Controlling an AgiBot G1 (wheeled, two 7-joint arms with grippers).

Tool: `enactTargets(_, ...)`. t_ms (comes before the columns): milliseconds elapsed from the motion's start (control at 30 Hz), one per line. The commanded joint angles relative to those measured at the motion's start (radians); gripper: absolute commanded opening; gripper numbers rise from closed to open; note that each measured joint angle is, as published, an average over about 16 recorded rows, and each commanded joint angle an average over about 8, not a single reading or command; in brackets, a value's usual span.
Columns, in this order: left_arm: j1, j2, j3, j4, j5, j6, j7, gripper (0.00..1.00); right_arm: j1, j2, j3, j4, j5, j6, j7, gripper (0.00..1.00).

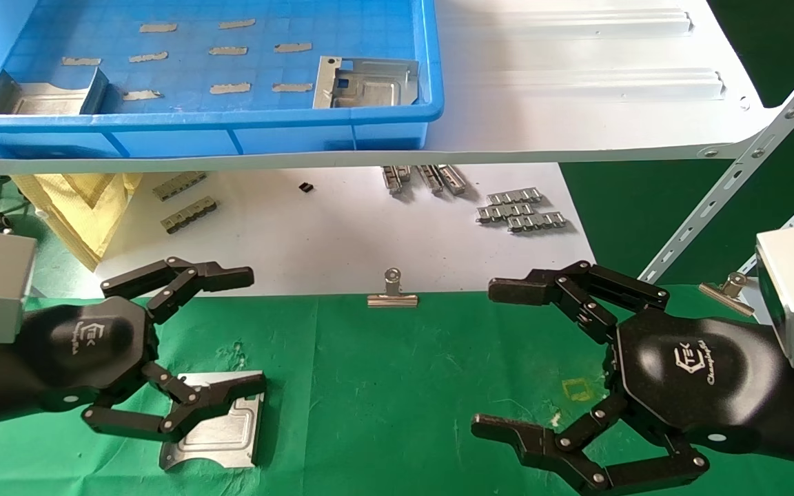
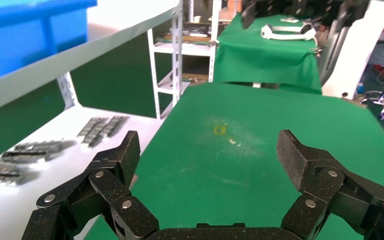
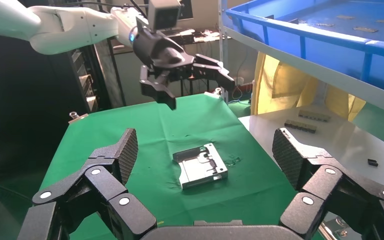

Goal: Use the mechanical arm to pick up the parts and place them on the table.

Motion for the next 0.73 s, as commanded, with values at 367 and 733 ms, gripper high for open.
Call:
enactTargets(367,0.072,-0.027,-0.09,-0.212,-0.016,-0.022,-0.149,1.0,0.0,0.0,0.0,0.0,0.0,0.0,0.0,1.0)
enactTargets(733,0.113,-0.042,-0.143,-0.334,-0.027,-0.034,-0.229,1.0,0.0,0.0,0.0,0.0,0.0,0.0,0.0,1.0)
